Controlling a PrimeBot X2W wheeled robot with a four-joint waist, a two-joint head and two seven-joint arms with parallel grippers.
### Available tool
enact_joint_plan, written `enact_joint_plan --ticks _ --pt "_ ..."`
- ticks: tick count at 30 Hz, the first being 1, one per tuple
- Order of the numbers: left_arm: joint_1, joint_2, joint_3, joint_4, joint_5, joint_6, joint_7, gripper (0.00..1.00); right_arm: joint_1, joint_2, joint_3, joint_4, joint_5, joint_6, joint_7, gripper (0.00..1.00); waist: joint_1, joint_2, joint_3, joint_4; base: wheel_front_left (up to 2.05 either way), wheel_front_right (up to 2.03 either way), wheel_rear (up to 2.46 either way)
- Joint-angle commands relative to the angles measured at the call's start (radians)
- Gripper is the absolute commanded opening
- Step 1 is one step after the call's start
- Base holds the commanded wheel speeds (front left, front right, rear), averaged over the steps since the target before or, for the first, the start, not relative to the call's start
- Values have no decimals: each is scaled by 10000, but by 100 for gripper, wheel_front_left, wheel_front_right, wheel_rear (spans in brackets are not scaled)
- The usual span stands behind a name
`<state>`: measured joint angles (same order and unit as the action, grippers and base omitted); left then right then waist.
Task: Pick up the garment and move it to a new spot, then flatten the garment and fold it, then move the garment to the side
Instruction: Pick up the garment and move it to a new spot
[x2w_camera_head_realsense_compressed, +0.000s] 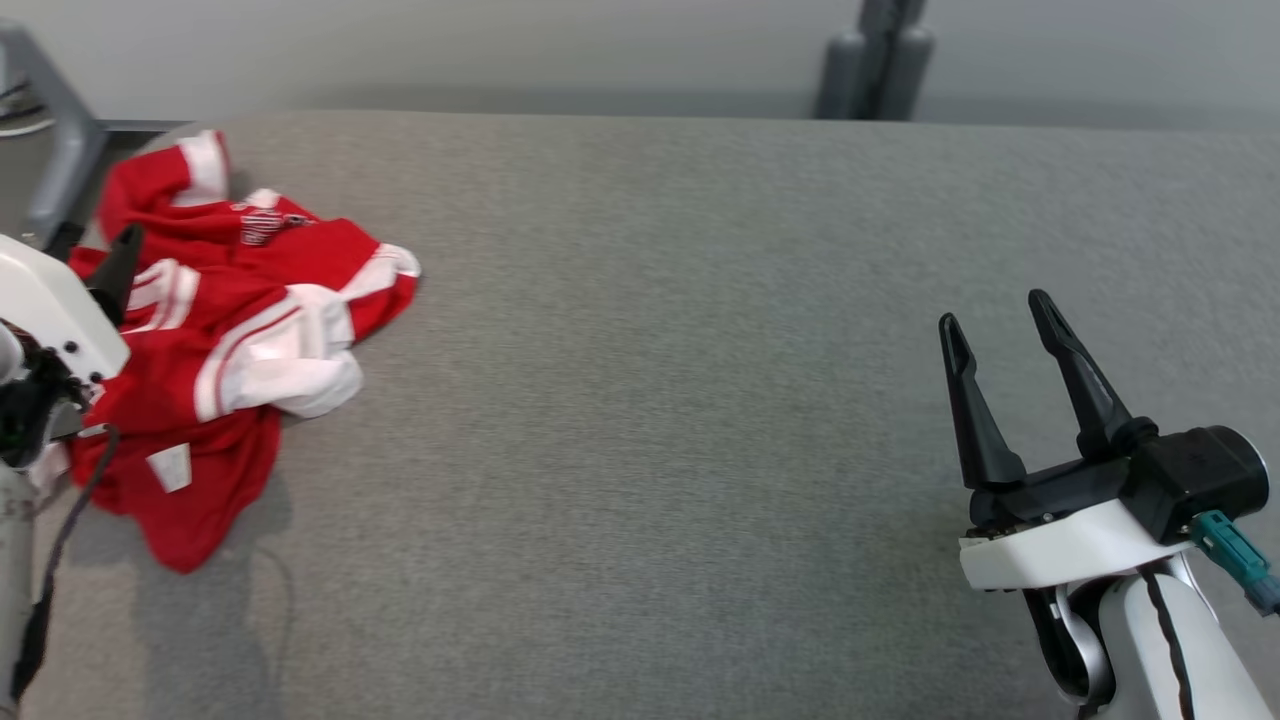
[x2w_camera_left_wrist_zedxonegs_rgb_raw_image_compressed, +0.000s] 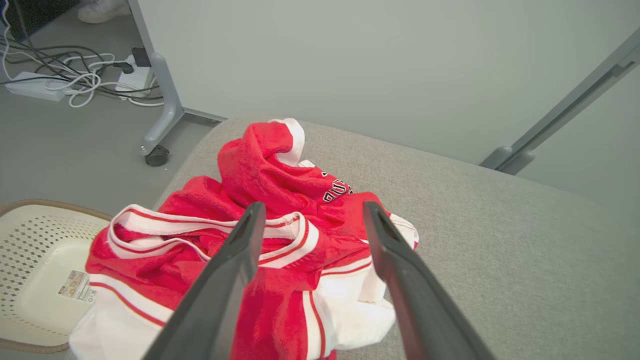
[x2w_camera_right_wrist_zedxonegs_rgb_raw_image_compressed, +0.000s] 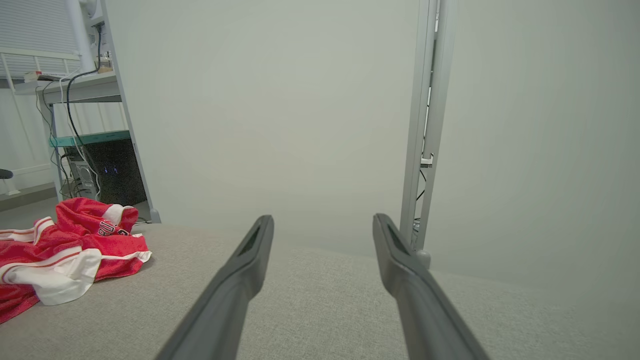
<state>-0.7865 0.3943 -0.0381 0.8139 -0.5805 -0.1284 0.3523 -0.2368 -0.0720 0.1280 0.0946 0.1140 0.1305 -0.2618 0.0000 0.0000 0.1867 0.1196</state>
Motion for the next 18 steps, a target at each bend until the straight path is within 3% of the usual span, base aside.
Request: enact_joint_plan --ticks 1,9,16,17,18 --pt "-207 303 -159 175 -316 -28 351 100 -135 -45 -65 -57 -1 3 -48 100 0 0 638 -841 0 0 0" --pt "-294 1073 -643 1035 -1033 -22 1743 100 -226 27 -122 -145 35 5 -48 100 0 0 882 -1513 0 0 0" --pt "-293 1385 -909 1580 -1030 -23 1765 100 -227 43 -128 -144 62 3 -48 100 0 0 885 -1736 0 0 0" --pt "-278 1427 -978 1635 -994 -23 1805 91 -233 44 -129 -136 61 3 -48 100 0 0 868 -1748 0 0 0" --pt "-281 1441 -1028 1671 -1010 -23 1809 65 -232 46 -128 -132 54 3 -48 100 0 0 853 -1754 0 0 0"
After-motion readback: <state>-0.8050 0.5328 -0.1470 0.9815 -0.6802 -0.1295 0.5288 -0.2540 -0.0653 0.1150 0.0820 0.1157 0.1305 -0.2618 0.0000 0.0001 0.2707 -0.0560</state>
